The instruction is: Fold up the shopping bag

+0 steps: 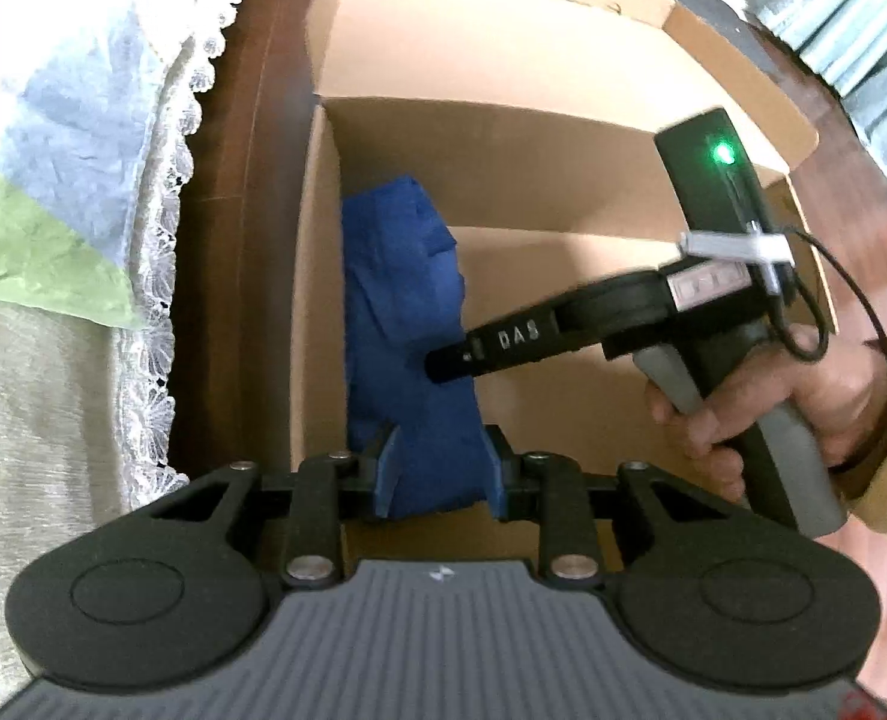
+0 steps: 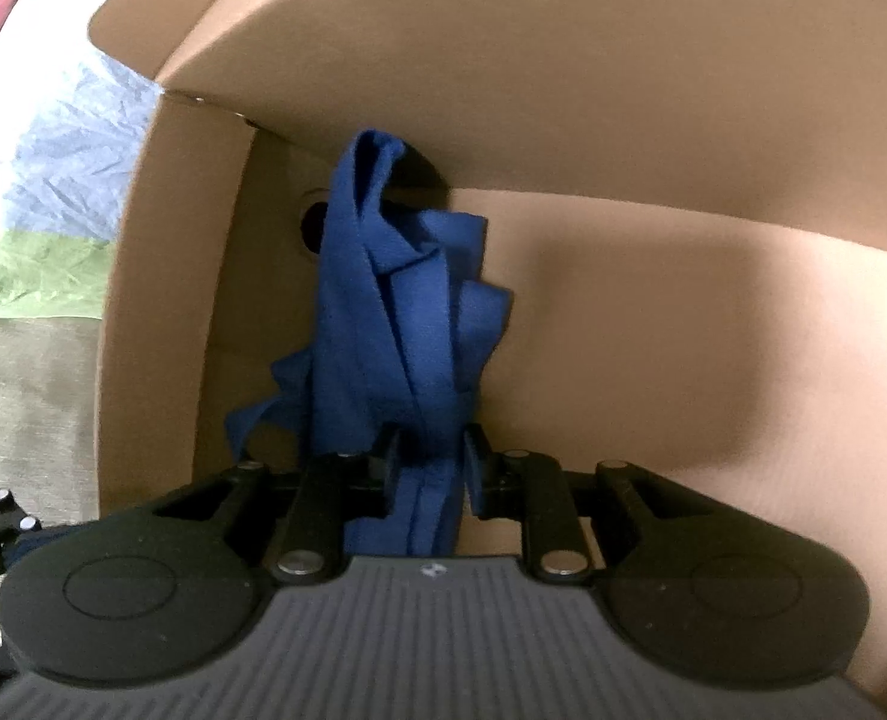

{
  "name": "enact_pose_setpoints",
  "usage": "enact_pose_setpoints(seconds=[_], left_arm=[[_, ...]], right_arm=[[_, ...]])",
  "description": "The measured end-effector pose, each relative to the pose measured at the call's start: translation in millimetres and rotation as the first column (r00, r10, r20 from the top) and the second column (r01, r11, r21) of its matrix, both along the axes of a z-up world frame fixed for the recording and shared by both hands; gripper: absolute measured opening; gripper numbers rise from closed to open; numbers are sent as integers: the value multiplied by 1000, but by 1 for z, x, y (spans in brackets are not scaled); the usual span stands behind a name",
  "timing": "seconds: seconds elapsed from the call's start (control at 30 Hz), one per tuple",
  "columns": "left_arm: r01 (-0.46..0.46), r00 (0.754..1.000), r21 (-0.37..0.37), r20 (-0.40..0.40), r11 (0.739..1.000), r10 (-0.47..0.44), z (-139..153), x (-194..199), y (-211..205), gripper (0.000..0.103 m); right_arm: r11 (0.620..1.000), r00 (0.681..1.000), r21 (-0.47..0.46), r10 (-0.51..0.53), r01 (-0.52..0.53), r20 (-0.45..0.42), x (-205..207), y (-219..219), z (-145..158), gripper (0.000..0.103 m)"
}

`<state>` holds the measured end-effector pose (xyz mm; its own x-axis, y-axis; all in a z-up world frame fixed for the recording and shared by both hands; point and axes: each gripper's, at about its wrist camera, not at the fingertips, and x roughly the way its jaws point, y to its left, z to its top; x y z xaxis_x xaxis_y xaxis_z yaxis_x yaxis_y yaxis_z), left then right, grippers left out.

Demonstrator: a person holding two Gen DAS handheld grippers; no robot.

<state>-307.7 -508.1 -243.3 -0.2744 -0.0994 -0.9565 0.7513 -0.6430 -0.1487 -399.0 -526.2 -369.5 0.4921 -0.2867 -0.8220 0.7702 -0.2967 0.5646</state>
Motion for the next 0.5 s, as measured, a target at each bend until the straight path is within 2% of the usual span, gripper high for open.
enact_pose_setpoints(seconds=[0.3, 0.5], left_arm=[[-18, 1000, -15, -8, 1000, 18, 1, 10, 5, 34], [-48, 999, -16, 10, 999, 48, 4, 14, 13, 35]], right_arm=[[1000, 1000, 9, -27, 27, 4, 29, 10, 24, 24], [1000, 999, -10, -24, 24, -44, 58, 21, 50, 26]])
